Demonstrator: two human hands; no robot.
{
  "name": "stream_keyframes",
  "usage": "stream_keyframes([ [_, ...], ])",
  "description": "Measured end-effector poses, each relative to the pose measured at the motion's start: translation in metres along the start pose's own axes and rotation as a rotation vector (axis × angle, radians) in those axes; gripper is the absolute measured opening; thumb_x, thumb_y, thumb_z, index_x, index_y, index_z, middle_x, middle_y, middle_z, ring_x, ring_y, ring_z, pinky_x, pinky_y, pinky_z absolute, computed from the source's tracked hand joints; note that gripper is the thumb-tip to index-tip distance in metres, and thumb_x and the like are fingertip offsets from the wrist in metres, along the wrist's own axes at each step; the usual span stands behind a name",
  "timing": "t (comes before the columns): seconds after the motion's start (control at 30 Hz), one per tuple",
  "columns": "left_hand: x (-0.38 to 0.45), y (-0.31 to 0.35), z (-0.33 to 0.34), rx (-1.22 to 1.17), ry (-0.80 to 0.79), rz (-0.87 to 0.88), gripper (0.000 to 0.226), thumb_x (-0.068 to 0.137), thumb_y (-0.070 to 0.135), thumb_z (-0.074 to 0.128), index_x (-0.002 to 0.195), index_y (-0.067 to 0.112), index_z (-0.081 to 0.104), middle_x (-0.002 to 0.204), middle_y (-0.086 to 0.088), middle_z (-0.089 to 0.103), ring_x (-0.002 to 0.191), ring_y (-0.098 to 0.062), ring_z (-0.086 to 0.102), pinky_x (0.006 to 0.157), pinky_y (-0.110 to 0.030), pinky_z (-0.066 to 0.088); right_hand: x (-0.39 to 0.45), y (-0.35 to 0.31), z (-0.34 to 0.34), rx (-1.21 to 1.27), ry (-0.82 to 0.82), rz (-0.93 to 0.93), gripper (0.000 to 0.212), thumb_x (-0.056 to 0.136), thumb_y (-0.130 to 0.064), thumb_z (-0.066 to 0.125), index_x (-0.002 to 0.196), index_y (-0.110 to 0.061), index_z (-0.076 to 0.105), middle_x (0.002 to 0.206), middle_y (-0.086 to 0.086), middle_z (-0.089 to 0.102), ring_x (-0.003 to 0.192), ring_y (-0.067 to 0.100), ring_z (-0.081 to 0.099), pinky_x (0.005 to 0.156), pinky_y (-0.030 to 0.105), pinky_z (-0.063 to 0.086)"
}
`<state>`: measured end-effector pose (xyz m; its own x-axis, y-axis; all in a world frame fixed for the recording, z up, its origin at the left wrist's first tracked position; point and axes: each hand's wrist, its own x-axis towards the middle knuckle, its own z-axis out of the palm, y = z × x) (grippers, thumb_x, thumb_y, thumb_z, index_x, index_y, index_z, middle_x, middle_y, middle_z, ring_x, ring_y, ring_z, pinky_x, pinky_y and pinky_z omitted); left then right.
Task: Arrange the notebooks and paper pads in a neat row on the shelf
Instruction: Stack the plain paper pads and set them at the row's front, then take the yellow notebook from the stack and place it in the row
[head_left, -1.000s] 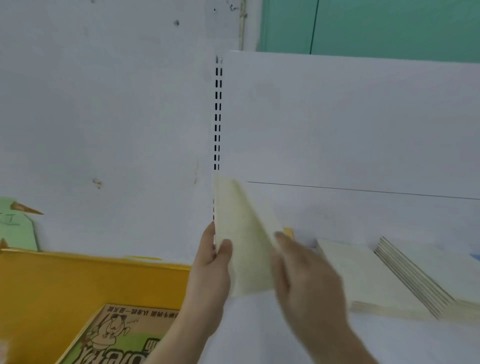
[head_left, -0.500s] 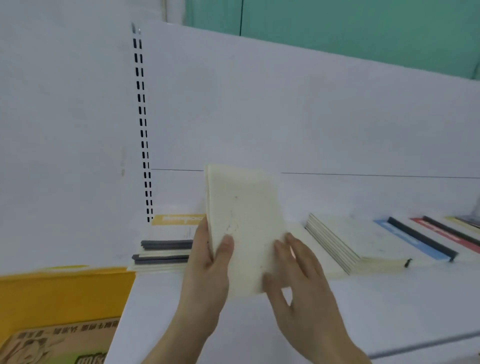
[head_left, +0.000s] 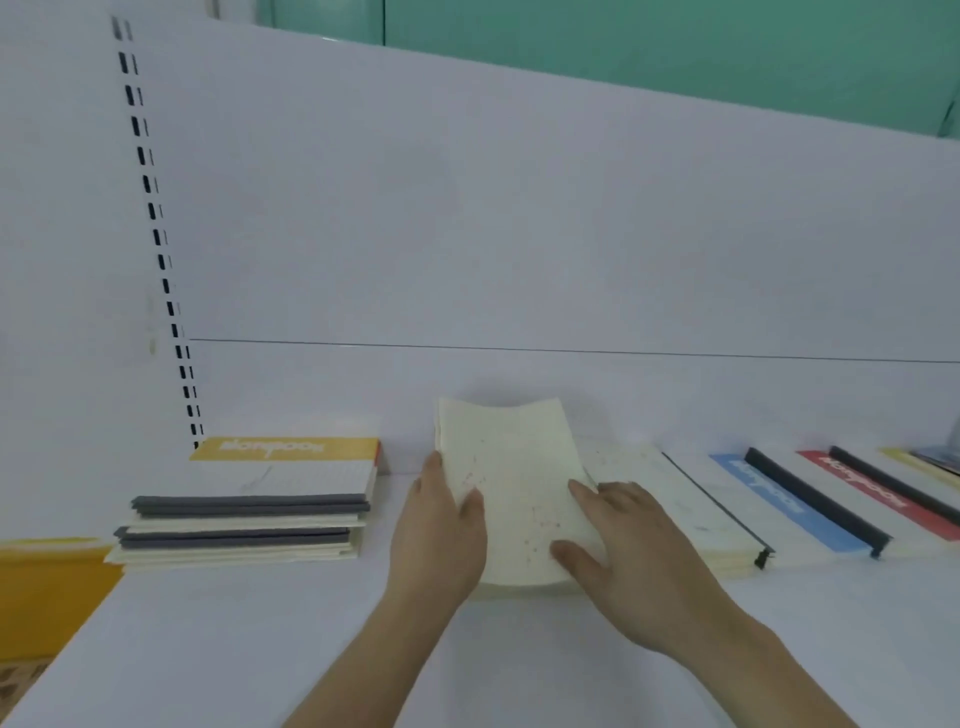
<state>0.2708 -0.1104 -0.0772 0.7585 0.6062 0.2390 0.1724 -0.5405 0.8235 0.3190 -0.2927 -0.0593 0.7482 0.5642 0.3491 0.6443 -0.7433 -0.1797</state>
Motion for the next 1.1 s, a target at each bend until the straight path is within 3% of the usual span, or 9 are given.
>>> stream_keyframes([
  [0.07,0.008,-0.002,0.013,0.167,-0.003,0.009,0.043,0.098,0.032,0.047,0.138,0.016,0.039,0.123,-0.007,0.06,0.11,-0.026,0.056,0.091,-0.041,0.048,0.012,0.012,0.003,-0.115,-0.051,-0.057,0.066,0.097,-0.054,0.037,0.151,-0.019,0.024,0.141,-0.003,0.045,0.139,0.016,0.02,0.116,0.024,0.007],
  [0.2,0.011,-0.002,0.028,0.468,-0.004,-0.022,0.053,0.099,0.038,0.04,0.146,0.012,0.032,0.13,-0.005,0.055,0.121,-0.028,0.045,0.099,-0.036,0.038,0.032,0.028,0.018,-0.225,-0.123,-0.162,0.065,0.096,-0.055,0.032,0.149,-0.017,0.028,0.142,0.001,0.046,0.14,0.02,0.022,0.12,0.034,0.002],
  [0.4,0.014,-0.006,0.027,0.577,-0.123,0.009,0.057,0.103,0.042,0.033,0.151,0.013,0.022,0.127,-0.008,0.061,0.116,-0.027,0.057,0.091,-0.034,0.043,0.039,0.04,0.029,-0.351,-0.156,-0.257,0.084,0.082,-0.067,-0.002,0.131,-0.022,0.048,0.131,0.004,0.054,0.137,0.024,0.028,0.119,0.042,0.0],
  [0.5,0.017,-0.005,0.013,0.551,-0.259,-0.023,0.067,0.098,0.06,0.034,0.152,0.02,0.026,0.137,-0.005,0.057,0.125,-0.025,0.052,0.097,-0.032,0.041,0.039,0.038,0.028,-0.346,-0.203,-0.241,0.091,0.08,-0.08,0.001,0.128,-0.023,0.052,0.133,0.005,0.053,0.141,0.024,0.022,0.119,0.043,-0.004],
  [0.6,0.016,-0.007,-0.001,0.489,-0.34,-0.043,0.077,0.086,0.08,0.035,0.143,0.029,0.036,0.133,0.001,0.059,0.12,-0.022,0.055,0.099,-0.034,0.044,0.038,0.036,0.021,-0.36,-0.269,-0.257,0.11,0.065,-0.096,0.005,0.133,-0.021,0.048,0.139,0.006,0.049,0.146,0.023,0.012,0.118,0.045,-0.005],
  [0.67,0.011,-0.007,-0.008,0.527,-0.389,0.0,0.088,0.079,0.085,0.039,0.146,0.029,0.032,0.136,0.001,0.056,0.122,-0.021,0.053,0.1,-0.035,0.044,0.04,0.038,0.017,-0.378,-0.306,-0.281,0.108,0.061,-0.098,0.015,0.13,-0.022,0.049,0.137,0.004,0.051,0.146,0.023,0.011,0.119,0.044,-0.005],
  [0.8,0.002,-0.006,-0.017,0.66,-0.562,0.115,0.104,0.08,0.074,0.058,0.157,0.025,0.008,0.149,0.0,0.043,0.135,-0.02,0.042,0.106,-0.032,0.037,0.049,0.04,0.016,-0.384,-0.343,-0.296,0.092,0.065,-0.094,0.027,0.119,-0.023,0.054,0.125,0.001,0.059,0.141,0.023,0.021,0.12,0.041,0.0],
  [0.93,0.005,-0.004,-0.019,0.725,-0.575,0.142,0.091,0.088,0.061,0.059,0.157,0.025,0.012,0.142,-0.006,0.047,0.129,-0.026,0.045,0.102,-0.035,0.04,0.052,0.038,0.017,-0.384,-0.357,-0.3,0.09,0.064,-0.093,0.031,0.117,-0.023,0.055,0.123,0.002,0.06,0.14,0.022,0.023,0.119,0.039,0.002],
  [1.1,0.011,-0.003,-0.023,0.656,-0.556,0.107,0.094,0.078,0.065,0.069,0.154,0.033,0.023,0.135,-0.004,0.053,0.12,-0.026,0.053,0.097,-0.035,0.046,0.055,0.039,0.017,-0.349,-0.376,-0.28,0.085,0.061,-0.092,0.037,0.111,-0.026,0.055,0.118,0.002,0.059,0.135,0.022,0.029,0.119,0.038,0.007],
])
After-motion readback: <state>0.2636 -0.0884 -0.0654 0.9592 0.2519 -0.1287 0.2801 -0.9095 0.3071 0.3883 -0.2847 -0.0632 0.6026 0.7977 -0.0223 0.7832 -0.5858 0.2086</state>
